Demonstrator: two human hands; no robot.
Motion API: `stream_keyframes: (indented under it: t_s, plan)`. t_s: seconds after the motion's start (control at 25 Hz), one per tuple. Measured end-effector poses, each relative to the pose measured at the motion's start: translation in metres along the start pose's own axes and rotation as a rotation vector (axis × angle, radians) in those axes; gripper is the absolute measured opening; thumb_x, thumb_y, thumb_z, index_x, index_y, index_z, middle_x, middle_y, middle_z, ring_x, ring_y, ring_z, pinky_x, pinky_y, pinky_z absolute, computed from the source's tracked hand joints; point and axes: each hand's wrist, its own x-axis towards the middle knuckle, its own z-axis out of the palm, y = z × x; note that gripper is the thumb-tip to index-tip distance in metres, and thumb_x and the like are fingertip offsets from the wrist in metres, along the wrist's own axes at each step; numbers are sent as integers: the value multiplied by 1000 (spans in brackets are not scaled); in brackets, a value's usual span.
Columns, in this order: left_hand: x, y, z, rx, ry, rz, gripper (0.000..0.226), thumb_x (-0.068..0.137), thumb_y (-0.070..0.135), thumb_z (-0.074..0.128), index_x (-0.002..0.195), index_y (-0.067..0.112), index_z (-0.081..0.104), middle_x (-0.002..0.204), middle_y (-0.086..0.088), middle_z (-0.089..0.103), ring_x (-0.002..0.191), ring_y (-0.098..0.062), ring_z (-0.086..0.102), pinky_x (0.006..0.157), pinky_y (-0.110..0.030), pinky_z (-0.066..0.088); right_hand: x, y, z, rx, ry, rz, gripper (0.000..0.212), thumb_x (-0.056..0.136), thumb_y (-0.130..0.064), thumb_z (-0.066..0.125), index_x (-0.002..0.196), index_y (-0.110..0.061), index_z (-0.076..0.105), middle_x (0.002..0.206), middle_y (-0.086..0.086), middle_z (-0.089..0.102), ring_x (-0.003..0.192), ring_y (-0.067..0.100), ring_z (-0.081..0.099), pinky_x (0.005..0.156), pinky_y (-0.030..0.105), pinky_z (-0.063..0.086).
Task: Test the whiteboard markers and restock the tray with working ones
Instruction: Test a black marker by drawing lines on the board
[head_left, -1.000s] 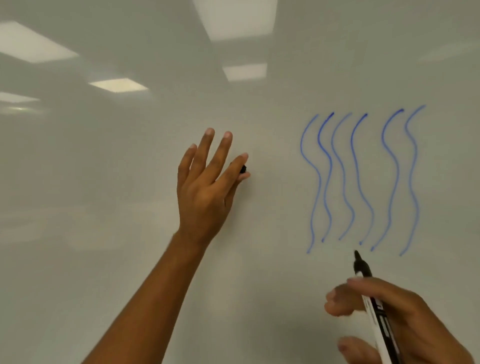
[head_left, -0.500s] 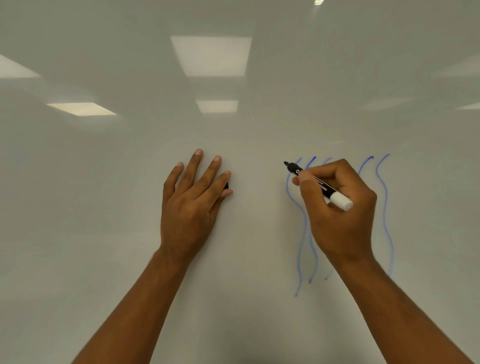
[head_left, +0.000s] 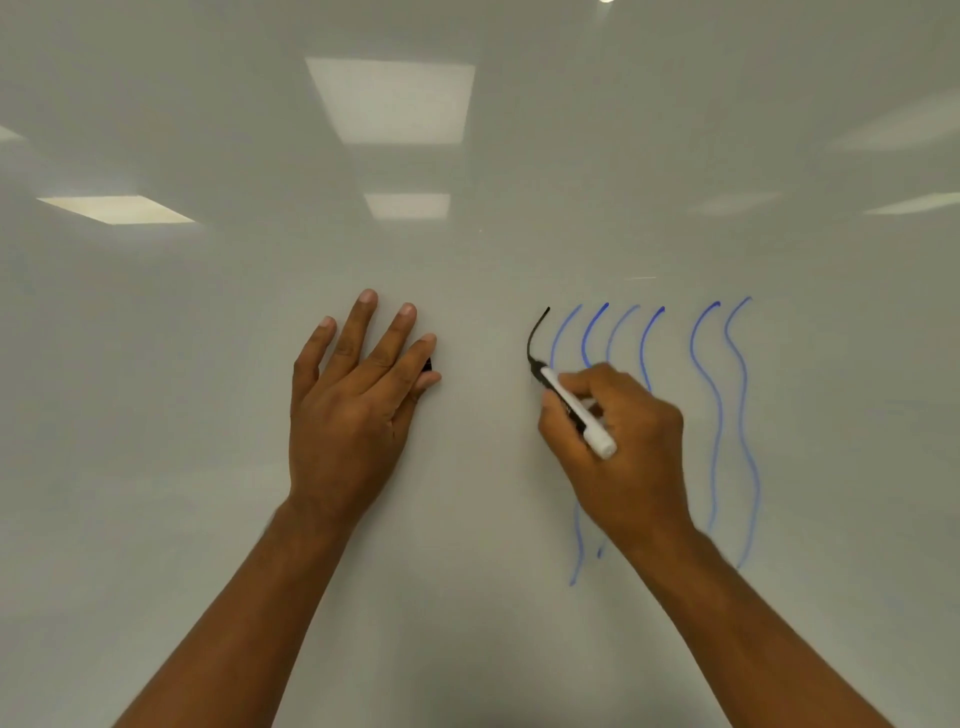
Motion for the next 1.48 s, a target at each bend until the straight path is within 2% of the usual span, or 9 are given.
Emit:
stream_keyframes:
  t_s: [0.24, 0.36, 0.48, 0.6, 0.8, 0.96, 1.04, 1.2, 1.48]
  plan:
    - [0, 1, 1, 15, 9, 6, 33, 109, 31, 63, 137, 15, 70, 151, -5, 59, 152, -30, 45, 119, -57, 40, -125, 16, -24, -146, -130, 99, 11, 83, -29, 65, 77, -20, 64, 65, -5, 56, 58, 19, 55, 52, 36, 48]
    - [-1, 0, 0, 18, 21, 5, 33, 109, 31, 64, 137, 15, 70, 151, -4, 60, 152, -30, 45, 119, -56, 39, -166, 17, -16, -289, -192, 66, 19, 71, -10, 80, 64, -13, 63, 55, 1, 52, 46, 22, 49, 42, 36, 46]
    - [0, 1, 0, 10, 12, 1, 33, 109, 31, 63, 137, 16, 70, 152, -3, 59, 153, -29, 44, 120, -56, 38, -160, 12, -19, -207, -239, 190, 26, 71, -7, 85, 71, -24, 65, 54, -5, 55, 46, 14, 52, 44, 33, 47]
    - [0, 2, -1, 13, 3, -6, 33, 109, 31, 62, 138, 16, 70, 152, -4, 59, 152, -30, 44, 120, -55, 38, -123, 9, -28, 37, -83, 338, 25, 80, -12, 80, 89, -33, 69, 64, -6, 66, 47, 10, 57, 44, 25, 46]
    - [0, 4, -2, -6, -12, -8, 38, 110, 29, 59, 144, 14, 64, 155, -5, 55, 154, -30, 41, 122, -57, 36, -27, -22, -23, 228, 45, 85, 9, 94, -26, 67, 102, -25, 71, 72, -1, 70, 56, 16, 64, 48, 28, 49]
    - [-1, 5, -4, -9, -47, -4, 42, 109, 24, 56, 149, 13, 59, 158, -6, 52, 157, -29, 36, 124, -57, 33, 21, -30, -4, 178, 65, 44, 6, 89, -18, 70, 92, -20, 65, 76, -13, 69, 66, 10, 67, 50, 15, 46]
    - [-1, 5, -4, -5, -53, -7, 41, 109, 24, 56, 149, 13, 59, 159, -7, 52, 157, -30, 37, 124, -58, 33, 30, -26, 3, 138, 59, 58, 9, 88, -17, 70, 87, -22, 62, 70, -11, 67, 61, 13, 64, 45, 22, 45]
    - [-1, 4, -3, 0, -50, -3, 41, 109, 23, 56, 149, 13, 59, 159, -6, 52, 157, -30, 37, 123, -57, 33, 21, -20, 14, 43, 8, 7, 12, 92, -19, 66, 83, -12, 61, 64, 4, 61, 53, 22, 55, 48, 42, 44]
    - [-1, 5, -4, 5, -42, -6, 41, 110, 23, 55, 149, 13, 59, 159, -6, 51, 157, -30, 37, 124, -57, 33, -91, 3, -7, -188, -135, -87, 13, 92, -26, 62, 80, -20, 59, 65, -3, 47, 60, 19, 45, 54, 41, 44]
